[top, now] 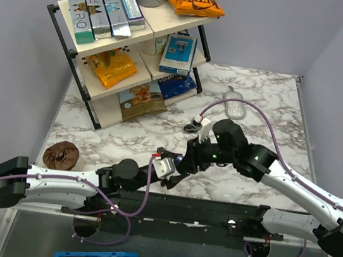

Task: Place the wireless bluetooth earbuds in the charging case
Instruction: Pick up the charging case at the center of the board, then open the charging case.

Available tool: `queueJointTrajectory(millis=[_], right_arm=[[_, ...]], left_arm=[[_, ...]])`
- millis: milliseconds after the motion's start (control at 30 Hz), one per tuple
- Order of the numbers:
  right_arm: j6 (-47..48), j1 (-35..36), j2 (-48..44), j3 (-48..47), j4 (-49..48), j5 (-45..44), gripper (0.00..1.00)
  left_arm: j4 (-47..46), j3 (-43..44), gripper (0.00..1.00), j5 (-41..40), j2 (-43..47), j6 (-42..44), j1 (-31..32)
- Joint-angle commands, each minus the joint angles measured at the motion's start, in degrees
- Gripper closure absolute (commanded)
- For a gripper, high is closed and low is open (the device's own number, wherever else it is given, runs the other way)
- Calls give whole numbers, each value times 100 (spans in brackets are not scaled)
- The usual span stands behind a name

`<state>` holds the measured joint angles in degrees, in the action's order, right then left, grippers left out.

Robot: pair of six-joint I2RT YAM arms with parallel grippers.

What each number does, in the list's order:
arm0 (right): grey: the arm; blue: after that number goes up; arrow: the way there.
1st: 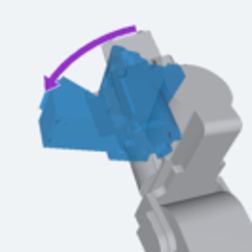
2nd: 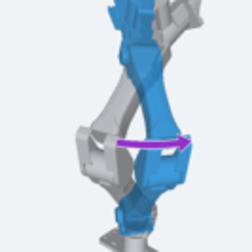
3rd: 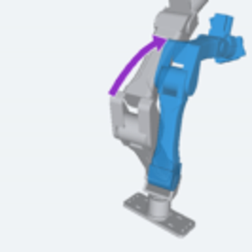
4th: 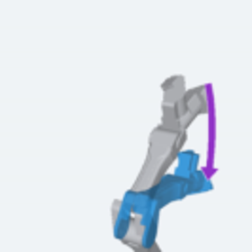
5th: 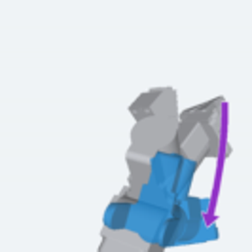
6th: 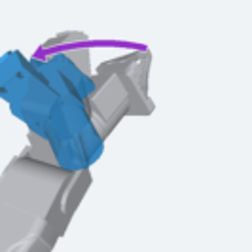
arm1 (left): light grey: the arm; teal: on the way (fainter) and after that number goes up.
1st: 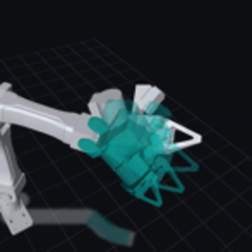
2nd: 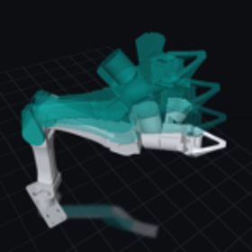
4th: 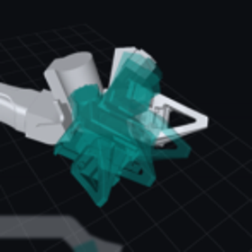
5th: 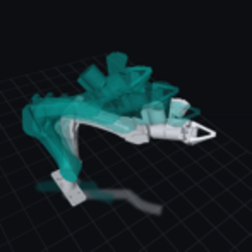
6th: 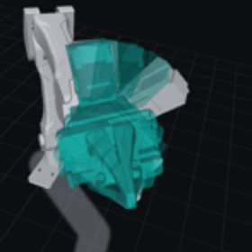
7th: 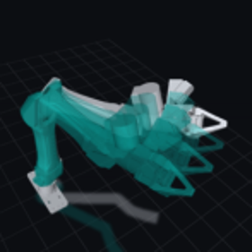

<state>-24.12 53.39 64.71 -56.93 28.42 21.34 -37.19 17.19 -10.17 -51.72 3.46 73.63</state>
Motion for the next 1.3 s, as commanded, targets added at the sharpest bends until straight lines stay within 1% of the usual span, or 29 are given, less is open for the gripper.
queueJointTrajectory(millis=[0,33,200,300,667,1267], right_arm=[[-58,-21,-169,-81,57,-165,39],[-14,-12,-186,-143,110,-244,36],[109,-21,-248,-407,497,-894,31],[206,-12,-169,-433,646,-1070,31],[241,-21,-230,-214,647,-1369,31],[232,-118,-503,-90,796,-1589,31]], left_arm=[[-34,91,100,182,-57,40,38],[-34,91,100,182,-57,32,38],[-51,74,100,182,-31,23,38],[-60,74,100,200,-13,31,38],[-60,39,100,218,75,5,29],[-87,-49,100,147,189,-65,38]])
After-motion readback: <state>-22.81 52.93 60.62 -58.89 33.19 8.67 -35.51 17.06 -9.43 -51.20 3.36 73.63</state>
